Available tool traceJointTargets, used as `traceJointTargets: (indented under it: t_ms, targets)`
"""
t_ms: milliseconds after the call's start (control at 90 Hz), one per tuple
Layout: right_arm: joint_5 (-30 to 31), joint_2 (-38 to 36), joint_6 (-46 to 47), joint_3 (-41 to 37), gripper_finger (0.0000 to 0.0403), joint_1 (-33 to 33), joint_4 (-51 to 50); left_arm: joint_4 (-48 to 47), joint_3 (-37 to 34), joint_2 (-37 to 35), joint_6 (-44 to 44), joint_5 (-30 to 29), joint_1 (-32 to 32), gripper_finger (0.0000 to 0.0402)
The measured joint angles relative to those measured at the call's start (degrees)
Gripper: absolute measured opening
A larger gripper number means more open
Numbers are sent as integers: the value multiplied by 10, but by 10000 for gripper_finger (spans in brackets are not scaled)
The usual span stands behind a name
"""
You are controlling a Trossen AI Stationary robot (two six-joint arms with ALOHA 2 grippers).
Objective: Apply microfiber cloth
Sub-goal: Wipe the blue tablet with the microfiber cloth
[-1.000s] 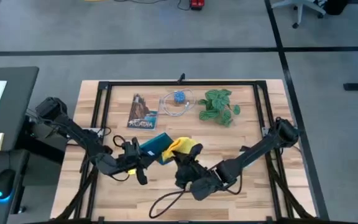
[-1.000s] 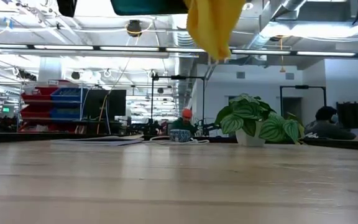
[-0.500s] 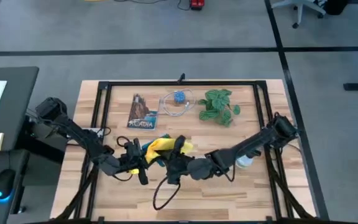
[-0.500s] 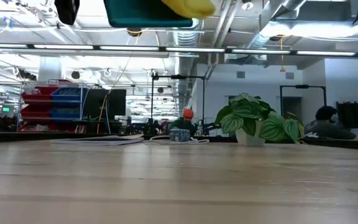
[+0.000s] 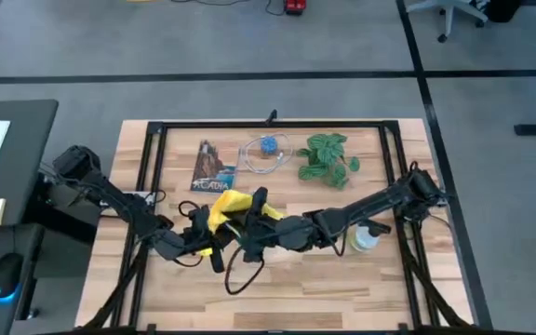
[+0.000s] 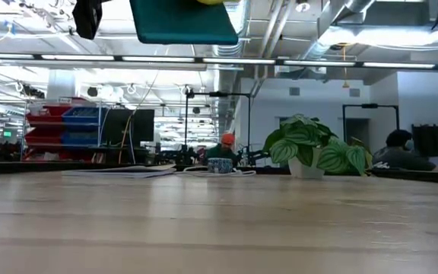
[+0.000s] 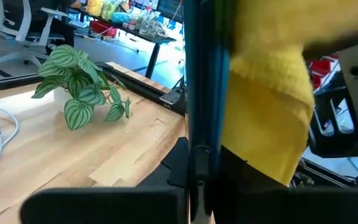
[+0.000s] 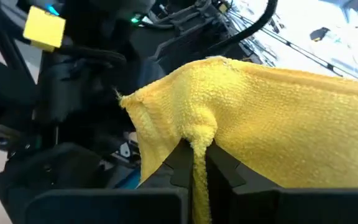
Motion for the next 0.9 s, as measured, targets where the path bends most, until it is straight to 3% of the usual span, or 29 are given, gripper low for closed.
traceJointTargets:
  t_ms: [356, 678, 900]
  targets:
    - [-10, -1, 71, 1, 5, 27, -196, -4, 0, 1, 13, -1, -10, 9]
    - [138, -70, 2, 1, 5, 37, -181, 3, 0, -1, 11, -6, -18, 9]
    - [144, -85, 91, 1, 4, 53, -254, -1, 0, 1, 27, 11, -23, 9]
